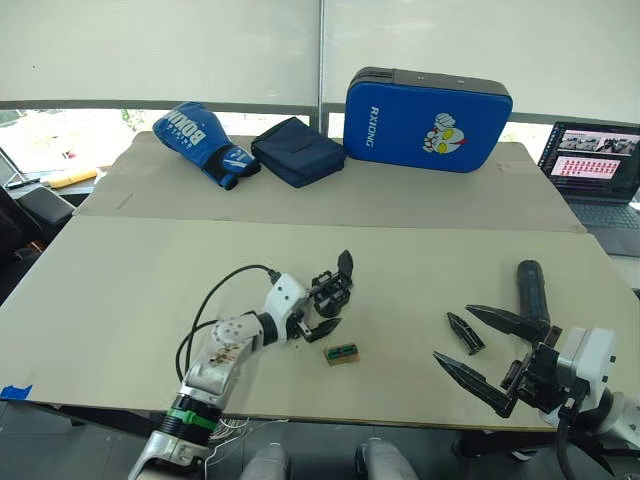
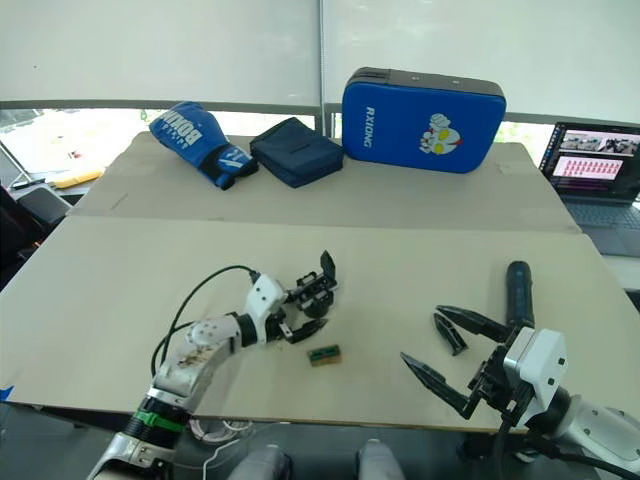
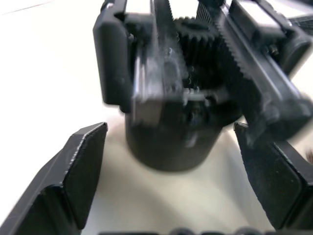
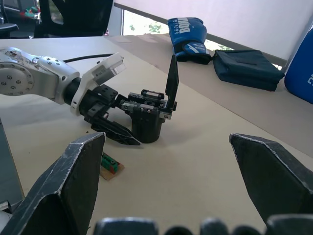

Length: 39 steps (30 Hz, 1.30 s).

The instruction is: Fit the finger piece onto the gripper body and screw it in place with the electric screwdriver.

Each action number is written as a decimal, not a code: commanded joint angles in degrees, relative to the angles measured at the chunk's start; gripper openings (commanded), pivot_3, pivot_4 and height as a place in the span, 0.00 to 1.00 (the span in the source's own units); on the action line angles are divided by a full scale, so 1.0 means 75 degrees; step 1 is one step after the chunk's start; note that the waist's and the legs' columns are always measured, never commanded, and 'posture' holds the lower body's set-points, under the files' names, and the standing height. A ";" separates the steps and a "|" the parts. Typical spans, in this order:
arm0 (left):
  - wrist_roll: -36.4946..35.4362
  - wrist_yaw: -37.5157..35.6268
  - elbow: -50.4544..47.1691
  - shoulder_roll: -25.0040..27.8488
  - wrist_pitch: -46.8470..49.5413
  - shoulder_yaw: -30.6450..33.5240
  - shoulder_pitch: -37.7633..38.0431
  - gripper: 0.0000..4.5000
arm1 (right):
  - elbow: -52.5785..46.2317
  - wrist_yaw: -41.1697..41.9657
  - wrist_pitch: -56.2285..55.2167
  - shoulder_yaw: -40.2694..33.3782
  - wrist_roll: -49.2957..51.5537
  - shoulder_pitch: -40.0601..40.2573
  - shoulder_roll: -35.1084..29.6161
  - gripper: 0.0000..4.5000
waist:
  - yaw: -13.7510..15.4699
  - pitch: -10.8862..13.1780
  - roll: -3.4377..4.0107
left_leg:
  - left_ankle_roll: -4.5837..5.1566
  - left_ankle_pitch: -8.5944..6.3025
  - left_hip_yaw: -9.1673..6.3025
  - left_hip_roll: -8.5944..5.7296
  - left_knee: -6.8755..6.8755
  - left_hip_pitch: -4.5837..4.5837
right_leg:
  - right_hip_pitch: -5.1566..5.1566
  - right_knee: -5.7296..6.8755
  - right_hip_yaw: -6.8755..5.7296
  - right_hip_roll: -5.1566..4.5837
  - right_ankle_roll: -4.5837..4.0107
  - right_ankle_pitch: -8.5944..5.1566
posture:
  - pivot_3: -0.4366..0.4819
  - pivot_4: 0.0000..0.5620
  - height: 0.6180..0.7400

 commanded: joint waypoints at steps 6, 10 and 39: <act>-0.0391 -0.1785 0.1523 0.0812 -0.0947 0.0146 -0.1059 0.99 | -0.0313 -0.0093 0.0015 -0.0097 0.0146 -0.0001 0.0027 1.00 | 0.0003 0.0000 0.0000 | 0.0000 0.0000 0.0001 -0.0002 0.0000 -0.0001 | 0.0001 -0.0001 -0.0002 0.0000 0.0000 0.0000 | 0.48 0.27 1.00; -0.0434 -0.2693 0.2763 0.0824 -0.1552 0.0124 -0.1849 0.99 | -0.0345 -0.0149 0.0039 -0.0096 0.0145 0.0024 0.0027 1.00 | 0.0014 0.0000 -0.0001 | 0.0000 0.0000 0.0001 -0.0004 0.0000 -0.0003 | 0.0001 -0.0002 -0.0003 -0.0001 0.0000 0.0000 | 0.48 0.27 1.00; -0.0153 -0.3951 0.5074 -0.0103 -0.3991 0.0414 -0.2841 0.52 | -0.0433 -0.0306 0.0055 -0.0058 0.0026 0.0069 0.0119 1.00 | -0.0019 0.0002 -0.0004 | 0.0002 0.0000 0.0000 -0.0003 0.0002 -0.0007 | -0.0002 0.0003 -0.0002 0.0000 0.0001 0.0001 | 0.48 0.27 1.00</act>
